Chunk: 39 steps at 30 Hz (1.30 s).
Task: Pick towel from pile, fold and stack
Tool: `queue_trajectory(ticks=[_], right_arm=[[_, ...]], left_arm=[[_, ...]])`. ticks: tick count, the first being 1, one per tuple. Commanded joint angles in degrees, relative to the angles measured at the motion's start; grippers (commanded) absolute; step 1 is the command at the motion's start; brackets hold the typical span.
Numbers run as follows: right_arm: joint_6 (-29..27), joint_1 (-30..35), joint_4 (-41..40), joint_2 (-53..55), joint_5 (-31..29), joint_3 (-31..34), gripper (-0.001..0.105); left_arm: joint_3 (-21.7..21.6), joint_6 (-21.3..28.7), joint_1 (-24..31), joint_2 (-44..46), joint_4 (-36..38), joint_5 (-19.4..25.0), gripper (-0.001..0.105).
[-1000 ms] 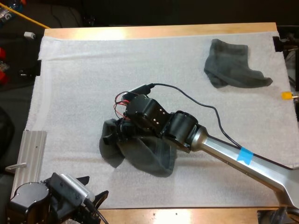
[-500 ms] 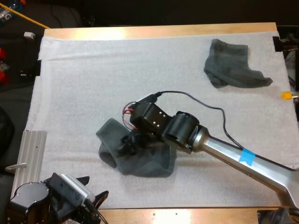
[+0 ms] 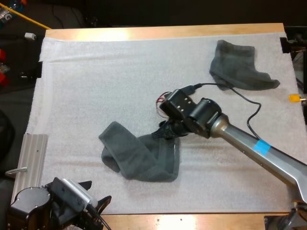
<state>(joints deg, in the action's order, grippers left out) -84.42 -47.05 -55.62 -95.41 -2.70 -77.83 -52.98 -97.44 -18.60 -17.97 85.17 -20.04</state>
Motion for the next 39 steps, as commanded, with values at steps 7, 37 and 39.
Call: queue_trajectory(ticks=[7,37,39], right_arm=[[0.17,2.83,5.46,0.52,2.16,7.53,0.057],[3.62,4.45,22.08,-8.56,9.35,14.22,0.048],[3.62,4.45,22.07,-9.25,9.35,14.22,0.048]], left_arm=[[-0.23,-0.59,-0.24,-0.14,0.99,0.78,0.060],[-0.23,-4.17,-0.24,-0.14,3.21,2.88,0.060],[-0.23,-4.17,-0.24,-0.14,3.21,2.88,0.060]])
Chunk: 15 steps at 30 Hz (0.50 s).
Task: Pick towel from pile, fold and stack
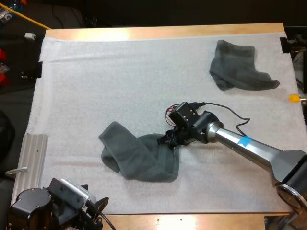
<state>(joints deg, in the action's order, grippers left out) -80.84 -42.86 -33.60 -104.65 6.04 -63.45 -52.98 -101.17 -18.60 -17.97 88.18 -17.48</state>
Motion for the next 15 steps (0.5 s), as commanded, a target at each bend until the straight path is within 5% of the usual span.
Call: queue_trajectory(ticks=[1,6,11,15], right_arm=[[0.17,0.27,0.05,-0.41,0.61,-0.16,0.048],[2.70,0.27,0.32,-1.00,-0.07,-0.16,0.036],[2.49,0.27,0.30,-0.92,-1.46,-0.39,0.000],[0.92,0.27,0.30,0.47,-7.20,-0.88,0.000]], left_arm=[[-0.23,-0.44,-0.24,-0.14,0.21,0.31,0.060],[-0.23,-0.44,-0.24,-0.14,0.21,0.02,0.060],[-0.23,-0.44,-0.24,-0.14,0.21,-0.28,0.060],[-0.23,-0.44,-0.24,-0.14,0.21,-0.28,0.060]])
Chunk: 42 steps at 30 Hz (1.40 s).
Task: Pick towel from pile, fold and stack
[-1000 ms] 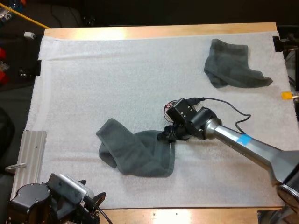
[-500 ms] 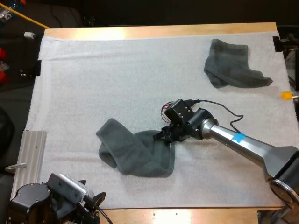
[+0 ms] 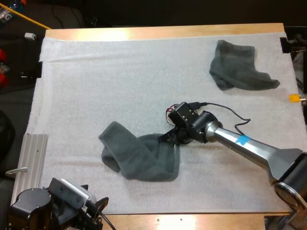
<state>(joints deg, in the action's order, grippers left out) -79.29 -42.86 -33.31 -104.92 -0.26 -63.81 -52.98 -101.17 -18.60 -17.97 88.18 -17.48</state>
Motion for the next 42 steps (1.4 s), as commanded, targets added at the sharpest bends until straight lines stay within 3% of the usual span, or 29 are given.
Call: queue_trajectory(ticks=[1,8,11,22,24,29,31,42], right_arm=[[-1.16,0.27,0.01,1.37,-3.78,-0.71,0.000],[-9.05,0.90,0.08,5.89,-29.42,-3.39,0.000],[-10.79,2.38,0.08,6.02,-34.74,-4.82,0.000],[-10.98,6.37,-3.39,6.02,-32.43,-5.56,0.001],[-10.98,6.36,-4.80,6.02,-31.63,-5.56,0.009],[-10.98,6.36,-8.29,6.76,-30.72,-5.56,0.050],[-10.98,6.36,-9.84,7.62,-30.41,-5.56,0.056],[-10.43,5.98,-18.72,18.50,-27.71,-5.56,0.056]], left_arm=[[-0.23,-0.44,-0.24,-0.14,0.21,-0.28,0.060],[-0.23,-0.32,-0.24,-0.14,0.21,-0.28,0.060],[-0.23,-0.17,-0.24,-0.14,0.21,-0.28,0.060],[-0.23,-0.17,-0.24,-0.14,-1.99,-0.28,0.060],[-0.23,-0.17,-0.24,-0.14,-2.43,-0.28,0.060],[-0.23,-0.17,-0.24,-0.14,-2.48,-0.28,0.060],[-0.23,0.17,-0.24,-0.14,-2.48,-0.28,0.060],[-0.23,6.97,-0.47,-4.38,-3.90,-4.08,0.060]])
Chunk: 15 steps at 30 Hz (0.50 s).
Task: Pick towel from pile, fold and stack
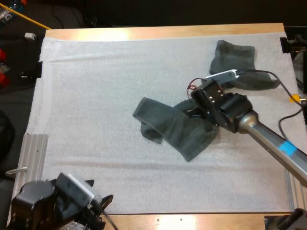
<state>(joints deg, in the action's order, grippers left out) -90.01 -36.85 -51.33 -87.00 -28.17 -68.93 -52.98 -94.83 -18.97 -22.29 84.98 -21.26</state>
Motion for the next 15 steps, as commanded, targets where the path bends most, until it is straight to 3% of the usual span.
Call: queue_trajectory(ticks=[1,7,15], right_arm=[[0.29,-0.04,-1.73,1.64,0.29,-0.45,0.056],[0.65,-0.04,-5.67,7.21,0.58,0.08,0.056],[5.33,-0.04,-7.76,16.80,4.33,5.89,0.056]], left_arm=[[-0.23,0.63,-0.35,-0.98,-1.61,-0.67,0.060],[-0.23,0.89,-3.26,-7.07,-8.53,-1.85,0.060],[-0.23,1.29,-10.03,-14.47,-15.29,-1.69,0.060]])
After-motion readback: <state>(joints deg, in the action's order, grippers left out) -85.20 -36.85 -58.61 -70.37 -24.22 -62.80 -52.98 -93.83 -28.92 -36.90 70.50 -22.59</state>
